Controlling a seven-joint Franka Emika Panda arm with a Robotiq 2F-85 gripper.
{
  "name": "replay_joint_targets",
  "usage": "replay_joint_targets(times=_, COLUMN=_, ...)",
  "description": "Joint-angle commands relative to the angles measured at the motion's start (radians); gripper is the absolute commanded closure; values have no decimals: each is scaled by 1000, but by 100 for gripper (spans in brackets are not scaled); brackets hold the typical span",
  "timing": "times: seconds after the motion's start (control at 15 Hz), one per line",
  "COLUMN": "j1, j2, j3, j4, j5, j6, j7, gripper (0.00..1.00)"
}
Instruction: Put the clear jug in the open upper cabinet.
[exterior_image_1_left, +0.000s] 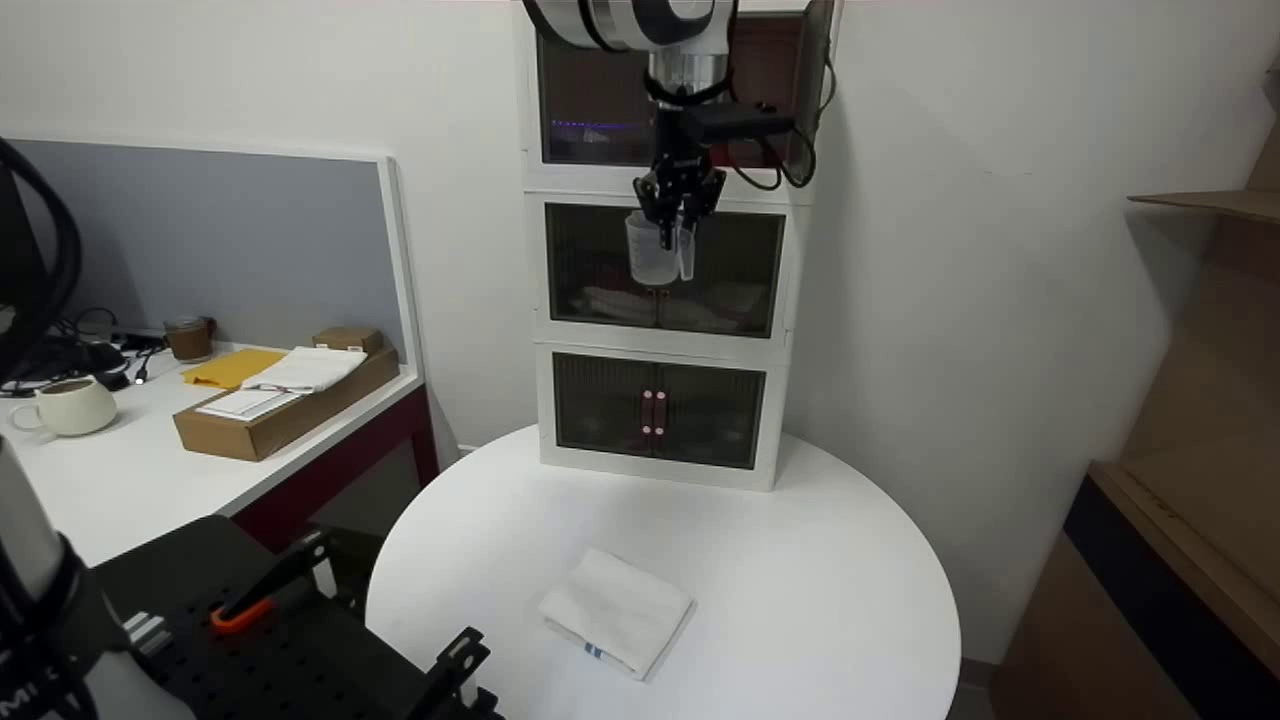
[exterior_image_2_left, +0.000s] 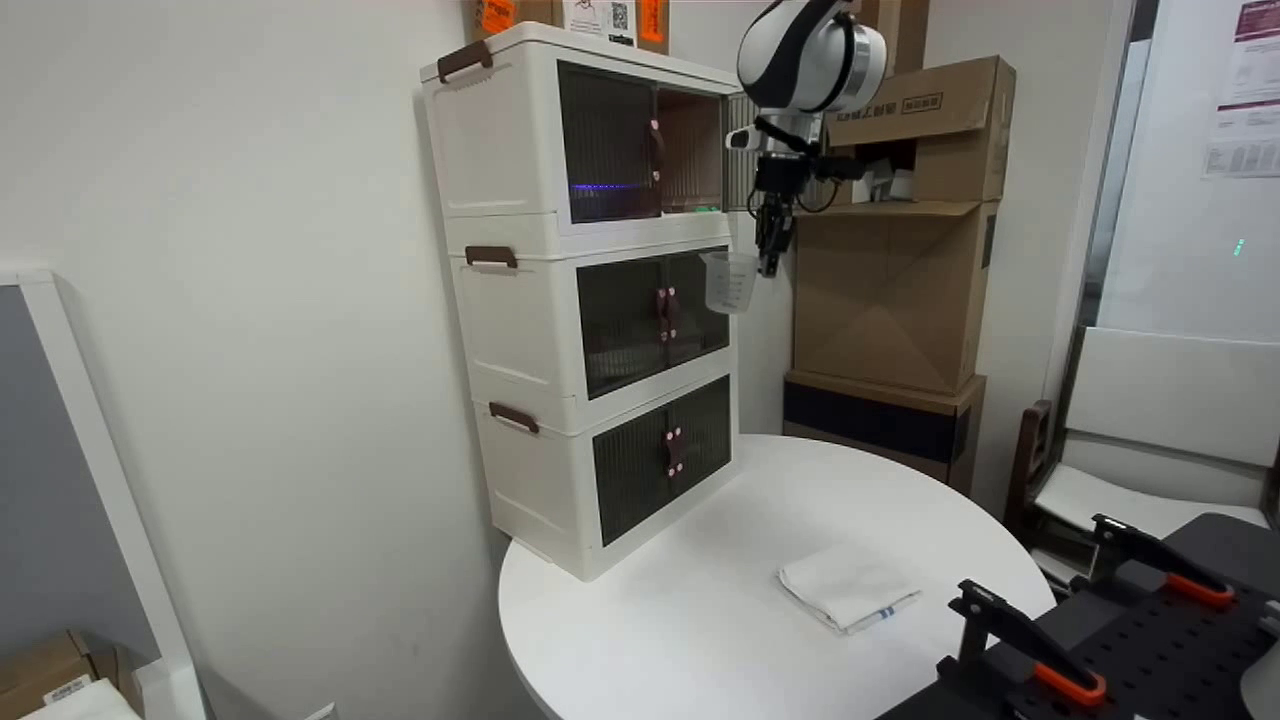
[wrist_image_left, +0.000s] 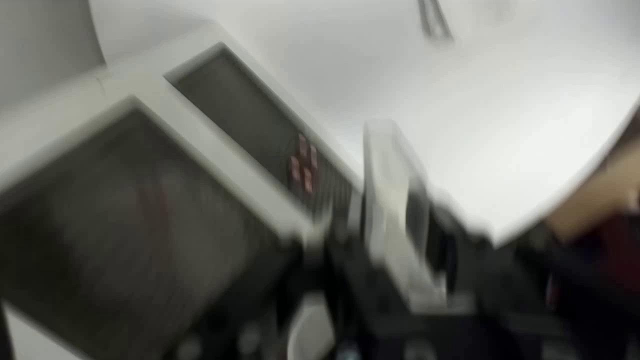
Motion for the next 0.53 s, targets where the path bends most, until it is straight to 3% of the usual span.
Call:
replay_joint_targets(times=0.0, j1=38, j2=-95, j3=-56, j4=-66, j5=12, j6=124, j7=50, gripper=93)
replay_joint_targets(times=0.47, j1=66, j2=-137, j3=-97, j4=-116, j5=9, j6=449, j7=204, gripper=93)
